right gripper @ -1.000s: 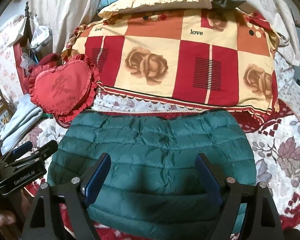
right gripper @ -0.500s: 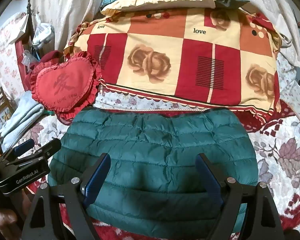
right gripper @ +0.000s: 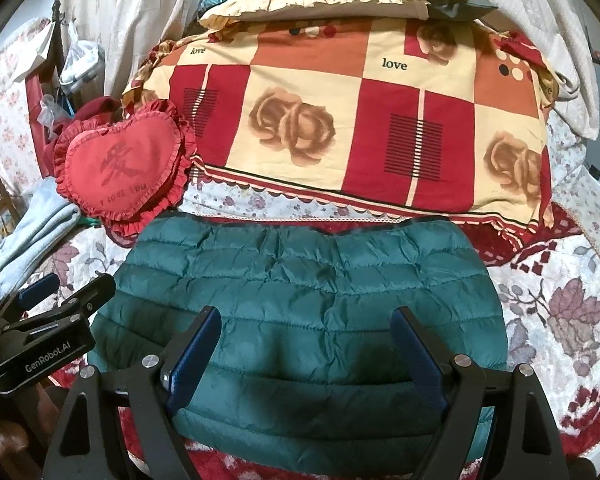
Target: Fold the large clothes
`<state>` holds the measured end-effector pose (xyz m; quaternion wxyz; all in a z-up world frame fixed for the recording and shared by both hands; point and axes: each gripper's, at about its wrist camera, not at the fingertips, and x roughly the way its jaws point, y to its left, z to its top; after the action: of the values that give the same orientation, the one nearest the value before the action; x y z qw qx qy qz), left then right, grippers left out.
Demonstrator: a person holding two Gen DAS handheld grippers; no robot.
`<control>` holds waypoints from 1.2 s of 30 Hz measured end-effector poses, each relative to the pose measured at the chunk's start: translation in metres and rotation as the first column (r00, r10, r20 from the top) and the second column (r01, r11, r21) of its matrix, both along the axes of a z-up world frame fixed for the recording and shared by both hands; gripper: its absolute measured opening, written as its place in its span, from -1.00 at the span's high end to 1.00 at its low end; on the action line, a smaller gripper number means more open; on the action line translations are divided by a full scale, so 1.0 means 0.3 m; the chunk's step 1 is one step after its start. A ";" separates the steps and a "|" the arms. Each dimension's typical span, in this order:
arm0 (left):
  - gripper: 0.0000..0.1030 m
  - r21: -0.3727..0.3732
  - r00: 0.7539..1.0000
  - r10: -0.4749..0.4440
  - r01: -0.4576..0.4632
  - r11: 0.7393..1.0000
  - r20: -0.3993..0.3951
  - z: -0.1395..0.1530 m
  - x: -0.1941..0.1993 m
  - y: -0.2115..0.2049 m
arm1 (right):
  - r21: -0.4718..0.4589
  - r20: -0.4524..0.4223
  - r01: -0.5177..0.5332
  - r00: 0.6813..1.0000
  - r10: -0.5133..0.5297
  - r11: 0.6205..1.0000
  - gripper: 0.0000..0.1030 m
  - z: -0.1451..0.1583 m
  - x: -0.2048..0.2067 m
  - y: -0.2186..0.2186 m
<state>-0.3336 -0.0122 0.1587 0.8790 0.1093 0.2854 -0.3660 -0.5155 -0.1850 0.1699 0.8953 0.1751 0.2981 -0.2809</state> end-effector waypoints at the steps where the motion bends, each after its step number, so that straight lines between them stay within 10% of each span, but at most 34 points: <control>1: -0.88 0.001 1.000 -0.001 0.001 1.000 -0.001 -0.001 0.001 0.000 | 0.001 0.001 0.001 1.000 -0.001 1.000 -0.65 -0.001 0.000 0.000; 36: -0.88 0.018 1.000 -0.026 0.026 0.999 -0.013 -0.028 -0.010 -0.031 | 0.008 -0.001 0.002 1.000 -0.002 1.000 -0.66 -0.010 0.000 0.003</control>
<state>-0.3365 -0.0214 0.1502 0.8713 0.1189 0.2929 -0.3755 -0.5156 -0.1840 0.1670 0.8941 0.1787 0.2996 -0.2808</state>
